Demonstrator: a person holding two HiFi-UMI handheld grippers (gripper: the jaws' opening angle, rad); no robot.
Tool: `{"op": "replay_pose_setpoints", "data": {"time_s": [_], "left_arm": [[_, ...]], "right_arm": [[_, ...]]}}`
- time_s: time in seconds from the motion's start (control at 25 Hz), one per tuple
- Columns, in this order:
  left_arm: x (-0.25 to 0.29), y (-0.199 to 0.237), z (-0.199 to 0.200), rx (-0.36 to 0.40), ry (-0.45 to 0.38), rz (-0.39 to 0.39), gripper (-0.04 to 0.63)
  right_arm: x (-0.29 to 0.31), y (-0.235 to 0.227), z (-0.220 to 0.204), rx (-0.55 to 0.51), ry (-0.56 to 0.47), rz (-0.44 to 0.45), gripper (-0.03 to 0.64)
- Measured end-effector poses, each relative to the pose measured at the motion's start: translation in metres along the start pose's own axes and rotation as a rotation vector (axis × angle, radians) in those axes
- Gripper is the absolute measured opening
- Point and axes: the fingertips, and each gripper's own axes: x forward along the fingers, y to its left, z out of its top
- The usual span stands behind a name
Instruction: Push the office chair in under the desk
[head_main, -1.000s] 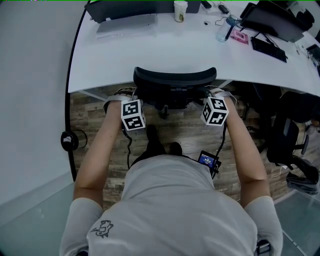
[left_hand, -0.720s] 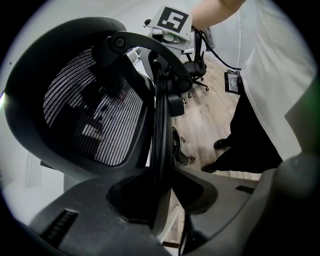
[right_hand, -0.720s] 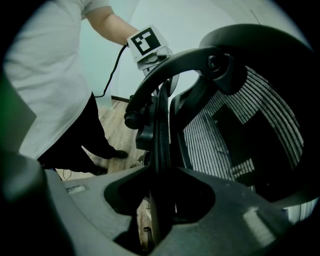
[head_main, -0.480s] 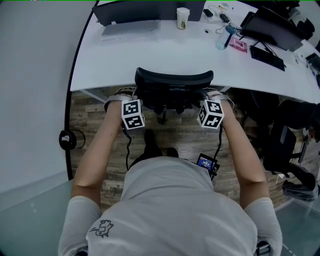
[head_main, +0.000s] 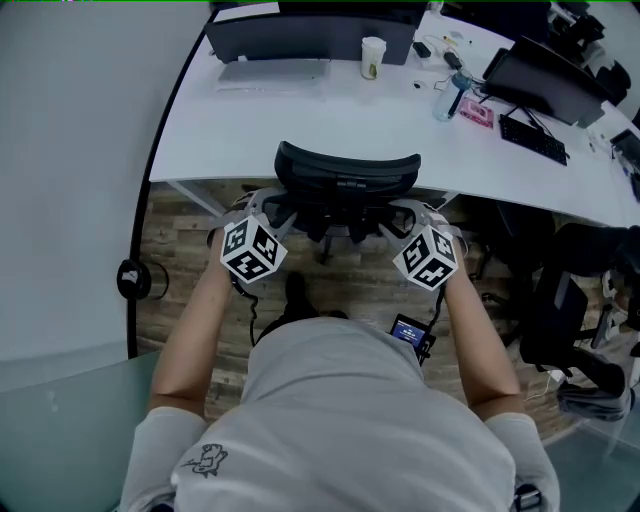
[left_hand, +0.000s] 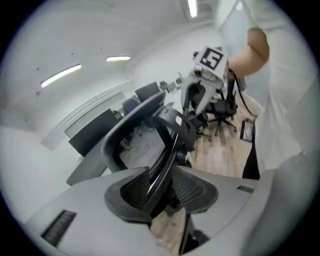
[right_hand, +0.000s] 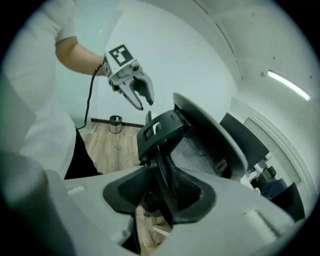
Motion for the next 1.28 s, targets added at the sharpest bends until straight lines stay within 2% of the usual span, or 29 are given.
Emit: {"op": "replay_pose_setpoints", "data": {"time_s": [0.12,0.24,0.32,0.44,0.56,0.76,0.96,1.28], "left_arm": [[-0.018,-0.012,0.023,-0.177,-0.133,-0.005,0.140],[-0.036,-0.021,0.045,-0.308,-0.250,0.000,0.121],[-0.049,-0.025,0.059,-0.367,-0.321,0.011,0.094],[-0.070,-0.031,0.074,-0.402,-0.399,0.052,0.039],[-0.088,-0.035,0.084,-0.448,-0.459,0.096,-0.002],[-0.109,-0.044,0.092,-0.482,-0.495,0.135,-0.002],[-0.128,-0.049,0.102,-0.483,-0.511,0.166,-0.002],[-0.157,-0.064,0.116,-0.478,-0.535,0.163,-0.002]], "right_arm": [[-0.018,0.005,0.015,0.094,-0.079,-0.017,0.138],[-0.033,0.007,0.026,0.156,-0.155,-0.047,0.089],[-0.043,0.008,0.033,0.190,-0.203,-0.069,0.054],[-0.059,0.009,0.044,0.233,-0.288,-0.104,0.008],[-0.078,0.009,0.052,0.265,-0.369,-0.144,0.003],[-0.101,0.015,0.058,0.318,-0.447,-0.139,0.003],[-0.115,0.027,0.063,0.321,-0.492,-0.115,0.003],[-0.136,0.047,0.067,0.322,-0.514,-0.098,0.003]]}}
